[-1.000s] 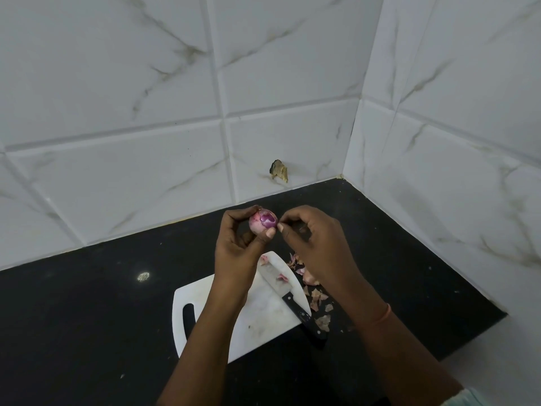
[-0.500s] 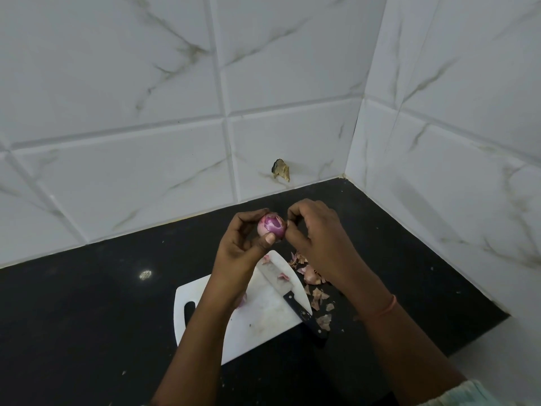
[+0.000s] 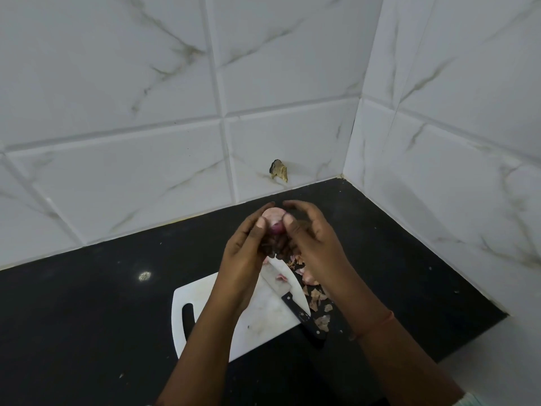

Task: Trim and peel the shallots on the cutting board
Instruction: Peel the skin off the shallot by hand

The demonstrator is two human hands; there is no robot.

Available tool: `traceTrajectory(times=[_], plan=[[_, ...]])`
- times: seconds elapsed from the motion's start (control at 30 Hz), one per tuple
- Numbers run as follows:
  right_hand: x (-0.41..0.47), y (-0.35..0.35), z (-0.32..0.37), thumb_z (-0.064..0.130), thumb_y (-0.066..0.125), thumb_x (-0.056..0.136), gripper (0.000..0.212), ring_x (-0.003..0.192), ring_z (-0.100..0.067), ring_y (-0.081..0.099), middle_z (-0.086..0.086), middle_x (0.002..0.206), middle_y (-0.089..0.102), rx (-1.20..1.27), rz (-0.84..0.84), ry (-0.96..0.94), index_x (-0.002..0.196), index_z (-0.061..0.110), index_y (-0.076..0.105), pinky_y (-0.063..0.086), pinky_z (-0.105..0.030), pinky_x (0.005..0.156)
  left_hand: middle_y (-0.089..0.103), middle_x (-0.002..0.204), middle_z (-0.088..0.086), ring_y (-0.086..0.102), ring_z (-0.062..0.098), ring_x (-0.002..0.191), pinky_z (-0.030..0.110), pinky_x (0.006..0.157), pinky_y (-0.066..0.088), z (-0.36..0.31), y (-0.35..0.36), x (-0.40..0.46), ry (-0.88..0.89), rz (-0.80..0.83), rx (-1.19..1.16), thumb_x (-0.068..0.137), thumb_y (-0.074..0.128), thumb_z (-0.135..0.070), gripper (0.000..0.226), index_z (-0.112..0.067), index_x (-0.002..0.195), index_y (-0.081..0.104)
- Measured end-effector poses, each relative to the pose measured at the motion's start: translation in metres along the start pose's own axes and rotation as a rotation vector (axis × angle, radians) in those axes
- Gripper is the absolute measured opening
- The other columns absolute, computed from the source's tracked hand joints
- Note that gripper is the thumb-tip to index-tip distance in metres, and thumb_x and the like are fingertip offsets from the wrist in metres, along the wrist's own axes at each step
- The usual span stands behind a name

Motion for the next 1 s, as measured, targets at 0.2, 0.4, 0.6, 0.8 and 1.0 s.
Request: traceTrajectory(times=[0.2, 0.4, 0.6, 0.8, 1.0], plan=[[0.001, -0.001, -0.002, 0.026, 0.053, 0.097, 0.023, 0.068, -0.01, 0.067, -0.005, 0.084, 0.068, 0.052, -0.006, 0.028, 0.111, 0.008, 0.057, 0.053, -0.019, 0.059, 0.065, 0.129, 0.0, 0.061, 0.017, 0.122, 0.035, 0.099, 0.052, -0.001, 0.002, -0.001, 0.032, 0.007, 0.015, 0.09, 0.059, -0.027, 0.049, -0.019, 0.138, 0.051], [0.0, -0.013, 0.02, 0.016, 0.067, 0.089, 0.019, 0.092, -0.003, 0.067, 0.006, 0.1, 0.07, -0.297, -0.078, -0.315, 0.108, 0.012, 0.069, 0.052, -0.013, 0.078, 0.072, 0.114, -0.004, 0.068, 0.015, 0.108, 0.019, 0.08, 0.055, 0.001, -0.003, 0.001, -0.001, -0.085, -0.024, 0.084, 0.06, -0.032, 0.038, -0.022, 0.121, 0.063], [-0.003, -0.014, 0.024, 0.01, 0.074, 0.084, 0.019, 0.084, -0.003, 0.071, 0.001, 0.092, 0.074, -0.253, -0.141, -0.356, 0.101, 0.005, 0.072, 0.055, -0.014, 0.074, 0.072, 0.111, -0.001, 0.069, 0.014, 0.102, 0.018, 0.073, 0.055, -0.006, -0.004, 0.001, 0.048, -0.143, 0.05, 0.084, 0.068, -0.021, 0.037, -0.016, 0.12, 0.064], [-0.002, -0.017, 0.023, 0.007, 0.072, 0.083, 0.014, 0.082, 0.001, 0.069, 0.008, 0.086, 0.072, -0.248, -0.165, -0.348, 0.097, 0.006, 0.074, 0.052, -0.009, 0.072, 0.072, 0.109, -0.002, 0.069, 0.007, 0.097, 0.017, 0.075, 0.055, -0.011, -0.005, -0.001, 0.094, -0.168, 0.105, 0.086, 0.069, -0.006, 0.035, -0.009, 0.121, 0.063], [-0.002, -0.019, 0.022, 0.007, 0.071, 0.085, 0.014, 0.083, -0.001, 0.069, 0.008, 0.087, 0.072, -0.266, -0.198, -0.369, 0.098, 0.007, 0.075, 0.052, -0.011, 0.073, 0.073, 0.107, -0.004, 0.069, 0.006, 0.095, 0.019, 0.075, 0.055, -0.01, -0.007, -0.003, 0.088, -0.177, 0.103, 0.086, 0.07, -0.009, 0.034, -0.013, 0.119, 0.064]])
Point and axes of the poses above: each hand's wrist, its own x-axis towards the middle knuckle, its own y-axis out of the palm, z = x × y, the point moved 7 cm from there along x, towards the middle knuckle
